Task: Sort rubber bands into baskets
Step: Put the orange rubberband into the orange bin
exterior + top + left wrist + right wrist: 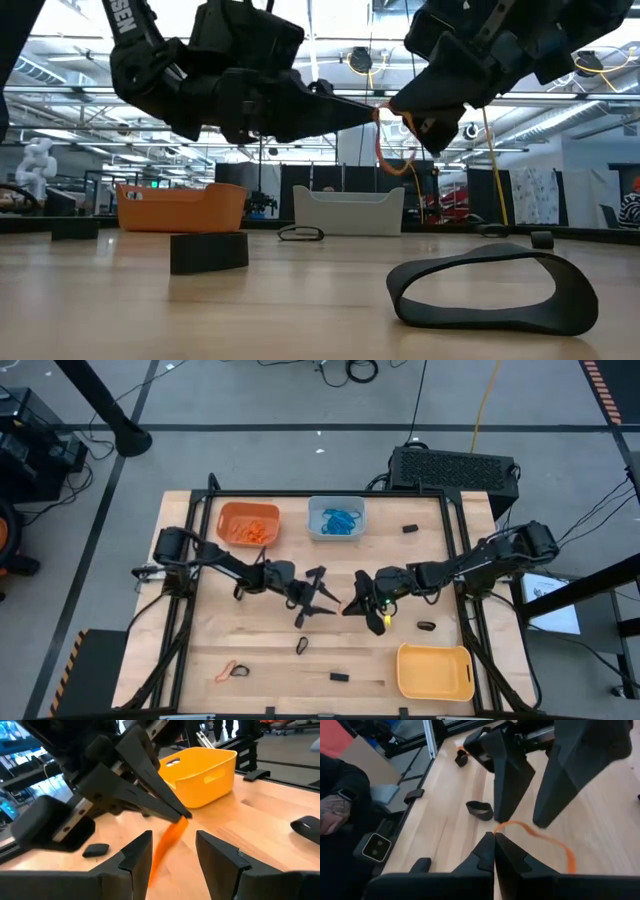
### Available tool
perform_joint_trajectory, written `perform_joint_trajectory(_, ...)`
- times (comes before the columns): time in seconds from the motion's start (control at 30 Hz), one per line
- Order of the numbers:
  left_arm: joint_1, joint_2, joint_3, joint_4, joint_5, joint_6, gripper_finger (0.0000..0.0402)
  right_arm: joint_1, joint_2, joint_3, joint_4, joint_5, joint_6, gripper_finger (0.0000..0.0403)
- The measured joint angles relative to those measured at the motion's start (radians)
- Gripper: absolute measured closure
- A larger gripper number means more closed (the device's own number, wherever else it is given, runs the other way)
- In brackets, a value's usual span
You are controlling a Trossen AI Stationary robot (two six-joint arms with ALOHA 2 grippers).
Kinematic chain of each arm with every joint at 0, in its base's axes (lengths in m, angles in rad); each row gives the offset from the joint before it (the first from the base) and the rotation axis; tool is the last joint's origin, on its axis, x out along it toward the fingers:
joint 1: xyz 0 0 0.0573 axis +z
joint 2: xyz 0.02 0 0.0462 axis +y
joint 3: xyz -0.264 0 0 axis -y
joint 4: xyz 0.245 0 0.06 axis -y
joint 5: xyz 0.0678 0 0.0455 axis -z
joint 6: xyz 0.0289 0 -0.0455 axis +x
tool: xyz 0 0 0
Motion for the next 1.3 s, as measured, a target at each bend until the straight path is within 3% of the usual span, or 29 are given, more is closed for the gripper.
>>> perform_joint_trajectory(0.3,0.009,0.014,0.013,-0.014,-0.013,-0.064,0.0253,-0.001,0.0,0.0,0.039,0.001,-0.028,0.0402)
perform_joint_trajectory(0.6,0.01,0.014,0.013,-0.047,-0.015,-0.08,0.0391,-0.001,0.0,0.0,0.038,0.001,-0.056,0.0402)
perform_joint_trajectory(0.83,0.011,0.012,0.013,-0.054,-0.015,-0.079,0.0397,-0.001,0.0,0.0,0.038,0.009,-0.072,0.0391)
perform_joint_trajectory(0.93,0.012,-0.019,0.012,-0.096,-0.025,-0.079,0.0397,-0.001,0.0,0.0,0.035,0.086,-0.094,0.0366)
perform_joint_trajectory(1.1,0.035,-0.137,0.012,-0.292,-0.069,-0.078,0.0398,-0.001,0.0,0.0,-0.008,0.27,-0.151,0.0305)
perform_joint_trajectory(1.3,0.067,-0.357,0.012,-0.677,-0.297,-0.079,0.0399,-0.002,0.0,0.0,-0.013,0.309,-0.184,0.025)
